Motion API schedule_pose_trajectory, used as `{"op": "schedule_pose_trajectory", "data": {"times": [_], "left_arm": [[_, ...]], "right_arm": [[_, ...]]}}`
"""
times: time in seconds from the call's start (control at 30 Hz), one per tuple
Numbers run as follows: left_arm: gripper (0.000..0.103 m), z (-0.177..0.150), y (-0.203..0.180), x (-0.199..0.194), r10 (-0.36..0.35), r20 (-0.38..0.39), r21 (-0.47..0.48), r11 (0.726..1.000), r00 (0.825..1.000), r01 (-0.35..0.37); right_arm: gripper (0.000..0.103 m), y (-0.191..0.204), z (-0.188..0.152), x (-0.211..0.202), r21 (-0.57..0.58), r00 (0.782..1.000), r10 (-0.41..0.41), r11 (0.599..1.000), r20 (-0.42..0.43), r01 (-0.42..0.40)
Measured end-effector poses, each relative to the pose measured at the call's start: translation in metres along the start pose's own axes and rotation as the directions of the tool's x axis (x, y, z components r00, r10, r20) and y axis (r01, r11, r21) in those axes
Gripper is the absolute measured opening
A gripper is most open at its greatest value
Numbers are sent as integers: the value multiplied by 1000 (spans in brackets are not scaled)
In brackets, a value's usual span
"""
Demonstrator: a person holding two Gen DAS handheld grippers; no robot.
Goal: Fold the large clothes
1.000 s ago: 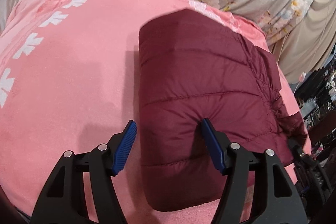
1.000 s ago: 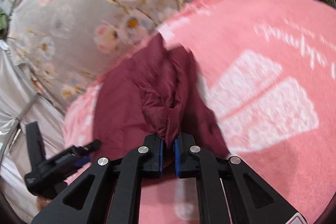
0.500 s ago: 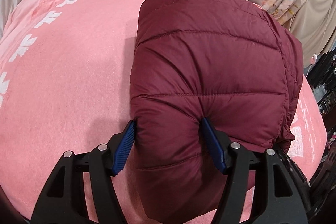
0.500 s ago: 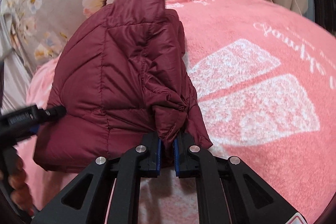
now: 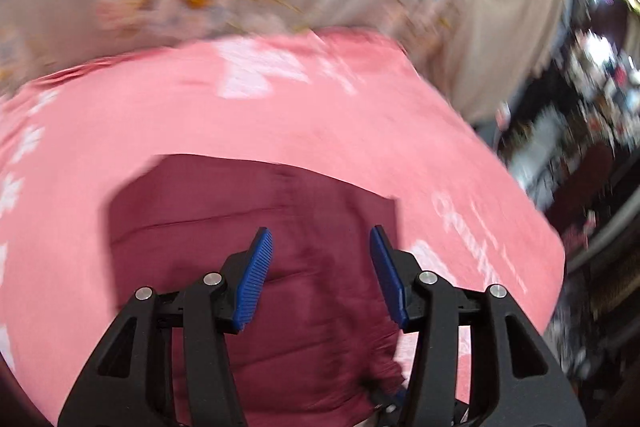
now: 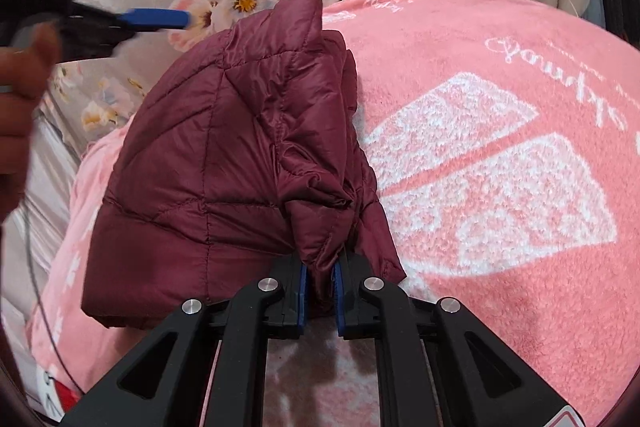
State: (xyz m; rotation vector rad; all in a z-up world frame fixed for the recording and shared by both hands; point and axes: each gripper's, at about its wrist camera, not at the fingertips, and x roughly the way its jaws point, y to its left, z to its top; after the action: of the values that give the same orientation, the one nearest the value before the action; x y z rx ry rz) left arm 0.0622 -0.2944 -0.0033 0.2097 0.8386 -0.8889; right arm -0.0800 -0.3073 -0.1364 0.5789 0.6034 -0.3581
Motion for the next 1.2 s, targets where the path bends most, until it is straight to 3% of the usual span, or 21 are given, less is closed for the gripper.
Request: {"op": "schedule_pose_trajectory", "data": {"times": [0.07,0.13,0.2,0.33,0.53,0.83,0.93,1.03,1.1,1.17,1.2], "left_arm": [[48,1,-16,33,17,-77,27,1000,997,-15],[37,-2,-22,67,77,-140,44,996,987,-72],[35,-2,-18,87,125,-166,42,992,978,-119],[27,2,-11,114,192,-182,19,981,964,-192],[23,1,-9,140,244,-209,35,970,947,-242],[15,-7,-10,169,308,-170,64,951,936,-301],[15,-4,-4,167,276,-147,17,961,950,-277],[16,1,5,143,229,-131,-33,971,965,-235],[20,2,9,118,212,-108,-61,974,971,-219],[37,-3,14,81,236,-62,-76,968,970,-240],[54,-7,18,62,261,-35,-79,961,965,-263]], "right_arm": [[9,-2,2,-3,2,1000,8,1000,3,-8],[9,-3,2,-6,4,1000,14,1000,11,-14],[9,-7,3,-9,13,1000,24,1000,14,-24],[9,-11,3,-7,24,1000,31,999,5,-31],[9,-11,2,5,9,1000,18,1000,-20,-17],[7,-15,3,14,14,999,40,999,-28,-39],[15,-21,12,5,29,997,66,997,-38,-65],[43,-27,18,-18,21,1000,4,1000,1,-4],[44,-27,22,-31,15,1000,-3,1000,28,3],[44,-24,32,-39,1,999,-16,1000,51,16],[44,-20,39,-41,-4,998,-17,1000,61,17]]}}
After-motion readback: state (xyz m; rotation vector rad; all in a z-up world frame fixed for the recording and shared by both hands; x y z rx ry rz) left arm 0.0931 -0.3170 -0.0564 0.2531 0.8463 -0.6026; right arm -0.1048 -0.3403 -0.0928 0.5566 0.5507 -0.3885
